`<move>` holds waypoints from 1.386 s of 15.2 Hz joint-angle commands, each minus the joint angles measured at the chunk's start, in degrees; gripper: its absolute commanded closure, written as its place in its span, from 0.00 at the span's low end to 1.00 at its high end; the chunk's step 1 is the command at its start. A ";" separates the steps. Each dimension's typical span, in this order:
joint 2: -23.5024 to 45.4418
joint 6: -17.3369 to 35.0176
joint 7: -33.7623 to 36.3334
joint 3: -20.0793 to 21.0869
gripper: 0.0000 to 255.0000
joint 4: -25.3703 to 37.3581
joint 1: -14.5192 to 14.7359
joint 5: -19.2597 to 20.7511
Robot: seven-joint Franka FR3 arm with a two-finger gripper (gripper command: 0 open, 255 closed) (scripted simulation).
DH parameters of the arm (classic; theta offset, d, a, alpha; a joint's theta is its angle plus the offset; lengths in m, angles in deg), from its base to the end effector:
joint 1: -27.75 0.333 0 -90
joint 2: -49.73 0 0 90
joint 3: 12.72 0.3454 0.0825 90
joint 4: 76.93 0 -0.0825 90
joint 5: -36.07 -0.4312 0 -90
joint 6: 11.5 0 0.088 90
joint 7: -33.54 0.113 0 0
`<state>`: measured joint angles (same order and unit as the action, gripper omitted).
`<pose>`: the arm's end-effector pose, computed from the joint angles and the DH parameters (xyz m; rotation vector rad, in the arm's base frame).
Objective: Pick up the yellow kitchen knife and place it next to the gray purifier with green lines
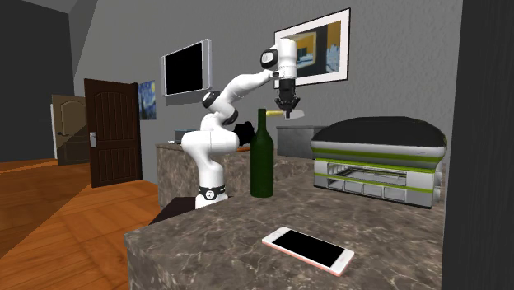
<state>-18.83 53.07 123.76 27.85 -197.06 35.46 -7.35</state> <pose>-0.0330 0.3794 0.6444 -2.9124 1.1599 0.0322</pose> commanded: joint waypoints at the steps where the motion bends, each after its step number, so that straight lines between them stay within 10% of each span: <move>1: -1.01 0.79 -0.26 0.49 1.00 -1.75 0.41 -0.55; 21: -9.75 8.67 -2.17 8.15 1.00 -17.43 4.57 -8.06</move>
<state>-28.23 61.30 121.62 35.42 -213.84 39.85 -14.86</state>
